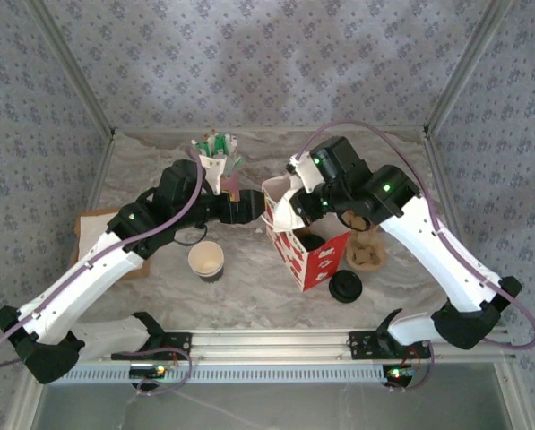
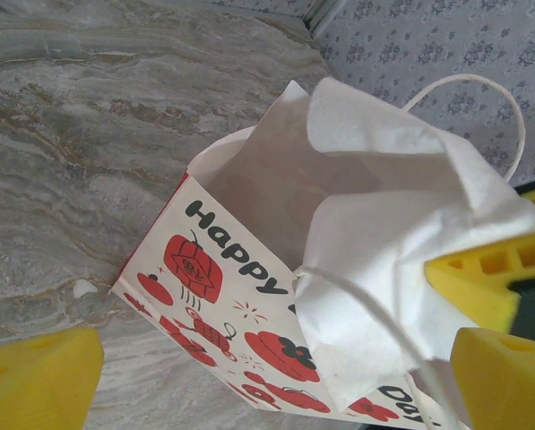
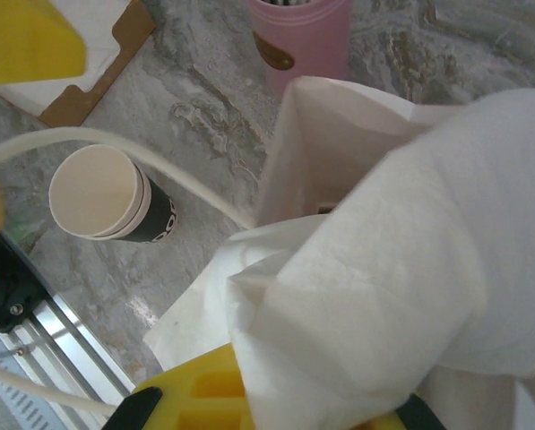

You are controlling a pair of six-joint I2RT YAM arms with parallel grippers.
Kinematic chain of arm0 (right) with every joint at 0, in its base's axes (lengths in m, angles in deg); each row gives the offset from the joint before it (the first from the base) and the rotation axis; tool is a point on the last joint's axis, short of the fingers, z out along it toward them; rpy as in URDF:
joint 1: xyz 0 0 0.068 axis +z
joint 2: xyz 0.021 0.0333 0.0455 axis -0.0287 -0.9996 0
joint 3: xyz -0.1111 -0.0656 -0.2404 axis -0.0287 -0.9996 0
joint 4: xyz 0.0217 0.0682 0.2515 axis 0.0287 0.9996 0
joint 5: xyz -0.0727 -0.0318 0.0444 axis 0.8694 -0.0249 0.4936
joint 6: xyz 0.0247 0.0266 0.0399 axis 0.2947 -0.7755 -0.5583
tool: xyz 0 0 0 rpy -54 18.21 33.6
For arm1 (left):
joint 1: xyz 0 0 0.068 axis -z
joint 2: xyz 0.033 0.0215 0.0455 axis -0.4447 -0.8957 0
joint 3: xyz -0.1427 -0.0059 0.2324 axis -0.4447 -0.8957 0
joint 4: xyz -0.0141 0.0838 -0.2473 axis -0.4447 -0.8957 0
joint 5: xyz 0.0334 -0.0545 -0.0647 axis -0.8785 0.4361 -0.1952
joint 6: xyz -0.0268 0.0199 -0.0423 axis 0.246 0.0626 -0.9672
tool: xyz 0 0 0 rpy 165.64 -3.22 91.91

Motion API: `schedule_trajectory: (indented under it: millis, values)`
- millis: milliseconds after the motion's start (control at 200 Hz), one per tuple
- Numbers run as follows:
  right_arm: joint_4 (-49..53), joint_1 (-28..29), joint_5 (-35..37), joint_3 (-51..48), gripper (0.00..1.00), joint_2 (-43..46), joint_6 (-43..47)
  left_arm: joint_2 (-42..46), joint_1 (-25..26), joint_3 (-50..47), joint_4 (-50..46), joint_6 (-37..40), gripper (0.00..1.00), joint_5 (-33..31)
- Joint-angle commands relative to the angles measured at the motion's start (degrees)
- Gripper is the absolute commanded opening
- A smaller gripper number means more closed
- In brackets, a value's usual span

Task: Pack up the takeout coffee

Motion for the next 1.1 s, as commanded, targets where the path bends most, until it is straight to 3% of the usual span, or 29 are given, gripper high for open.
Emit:
schedule_trajectory:
  millis: [0, 530, 839, 1094]
  values:
    - [-1.4, -3.5, -7.4, -1.7, 0.0, -0.7, -1.7, -0.1, 0.2, 0.2, 1.5, 1.1, 0.99, -0.2]
    - [-1.3, -11.9, -12.0, -3.3, 0.0, -0.5, -4.9, -0.8, 0.2, 0.0, 1.4, 1.3, 0.99, -0.2]
    - [-2.2, -12.8, -12.2, -3.5, 0.0, -0.2, -5.5, -0.6, 0.2, 0.0, 1.2, 1.1, 1.0, -0.1]
    - [-3.2, -10.2, -6.4, -4.3, 0.0, -1.8, -4.9, -0.7, 0.2, 0.3, 1.2, 1.2, 1.0, -0.2]
